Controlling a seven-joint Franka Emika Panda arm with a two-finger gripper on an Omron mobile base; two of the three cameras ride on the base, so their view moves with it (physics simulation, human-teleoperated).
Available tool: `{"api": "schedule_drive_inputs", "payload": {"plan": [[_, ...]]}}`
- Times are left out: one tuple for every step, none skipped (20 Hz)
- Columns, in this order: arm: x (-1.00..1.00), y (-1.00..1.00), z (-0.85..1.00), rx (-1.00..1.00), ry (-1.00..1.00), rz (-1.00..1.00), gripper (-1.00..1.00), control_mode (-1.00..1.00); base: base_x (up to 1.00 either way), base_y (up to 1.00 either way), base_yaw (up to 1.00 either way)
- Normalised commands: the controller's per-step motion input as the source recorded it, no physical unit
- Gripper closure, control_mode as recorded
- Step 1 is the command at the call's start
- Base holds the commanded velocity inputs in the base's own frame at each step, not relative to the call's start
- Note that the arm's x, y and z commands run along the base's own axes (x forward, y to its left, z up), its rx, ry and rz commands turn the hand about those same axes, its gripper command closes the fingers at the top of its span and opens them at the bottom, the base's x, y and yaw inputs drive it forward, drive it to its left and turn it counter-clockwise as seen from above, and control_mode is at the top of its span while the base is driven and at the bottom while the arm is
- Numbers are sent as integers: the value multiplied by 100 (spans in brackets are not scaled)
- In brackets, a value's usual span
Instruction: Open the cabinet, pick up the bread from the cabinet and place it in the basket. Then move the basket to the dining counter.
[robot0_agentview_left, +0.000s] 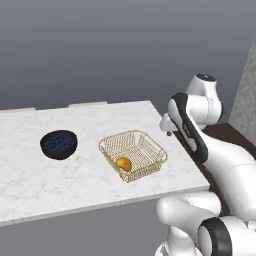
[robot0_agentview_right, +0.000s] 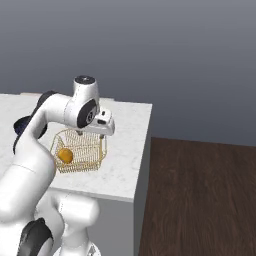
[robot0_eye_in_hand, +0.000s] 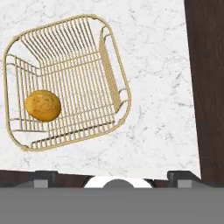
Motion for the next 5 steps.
{"api": "schedule_drive_inputs", "payload": {"plan": [[-94, 0, 89, -14, 0, 0, -100, -100, 0, 0, 0], [-88, 0, 74, -12, -2, 0, -100, -100, 0, 0, 0], [-80, 0, 61, -11, -1, 0, -100, -100, 0, 0, 0], [-70, 0, 44, -9, 0, 0, -100, -100, 0, 0, 0], [-63, 0, 32, -8, -1, 0, -100, -100, 0, 0, 0]]}}
